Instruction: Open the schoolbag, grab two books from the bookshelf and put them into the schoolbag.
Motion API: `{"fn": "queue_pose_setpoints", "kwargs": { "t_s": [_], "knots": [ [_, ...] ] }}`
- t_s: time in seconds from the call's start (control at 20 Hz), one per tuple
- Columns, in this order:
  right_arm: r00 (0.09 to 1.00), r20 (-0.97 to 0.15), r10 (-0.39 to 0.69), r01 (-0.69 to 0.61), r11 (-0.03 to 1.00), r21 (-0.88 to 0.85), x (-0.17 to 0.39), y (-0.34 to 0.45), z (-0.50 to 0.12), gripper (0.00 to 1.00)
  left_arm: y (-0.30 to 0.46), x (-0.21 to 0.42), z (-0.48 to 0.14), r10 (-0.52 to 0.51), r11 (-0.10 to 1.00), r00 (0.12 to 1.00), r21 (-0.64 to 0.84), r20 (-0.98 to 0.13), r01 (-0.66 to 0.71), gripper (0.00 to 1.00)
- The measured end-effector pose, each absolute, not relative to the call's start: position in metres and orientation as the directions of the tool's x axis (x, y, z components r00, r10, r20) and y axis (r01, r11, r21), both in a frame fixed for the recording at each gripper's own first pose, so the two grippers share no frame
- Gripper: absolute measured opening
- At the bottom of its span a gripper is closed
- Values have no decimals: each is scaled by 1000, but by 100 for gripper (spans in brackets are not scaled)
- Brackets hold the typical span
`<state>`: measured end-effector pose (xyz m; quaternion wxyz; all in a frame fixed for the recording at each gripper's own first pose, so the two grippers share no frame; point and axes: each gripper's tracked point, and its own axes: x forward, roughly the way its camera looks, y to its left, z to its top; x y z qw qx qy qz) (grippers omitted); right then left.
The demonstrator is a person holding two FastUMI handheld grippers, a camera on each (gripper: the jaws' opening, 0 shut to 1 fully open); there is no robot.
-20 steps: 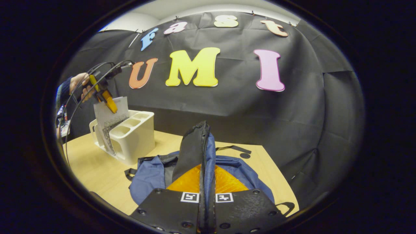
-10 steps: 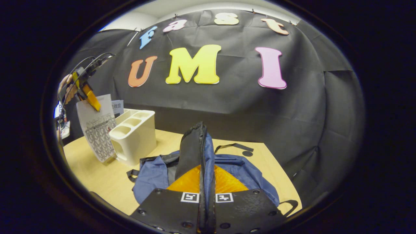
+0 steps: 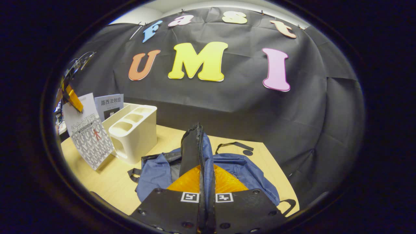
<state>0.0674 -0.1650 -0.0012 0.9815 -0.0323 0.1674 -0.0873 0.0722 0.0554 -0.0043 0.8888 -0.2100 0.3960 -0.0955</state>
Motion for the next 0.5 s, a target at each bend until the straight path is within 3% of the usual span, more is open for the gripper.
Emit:
{"fn": "queue_pose_setpoints", "kwargs": {
  "t_s": [0.2,0.25,0.3,0.5],
  "knots": [
    [925,-330,-190,166,981,-100,70,-158,4,4,47,50,-12,-448,802,670,-598,-592,7,45],
    [924,-330,-192,166,980,-107,71,-157,5,4,42,46,-12,-475,777,674,-630,-566,18,41],
    [924,-329,-196,167,979,-114,71,-157,6,4,35,40,-12,-501,754,673,-656,-545,31,45],
    [925,-320,-205,160,974,-160,76,-156,21,4,8,32,-18,-578,677,676,-730,-456,87,44]
  ]
}}
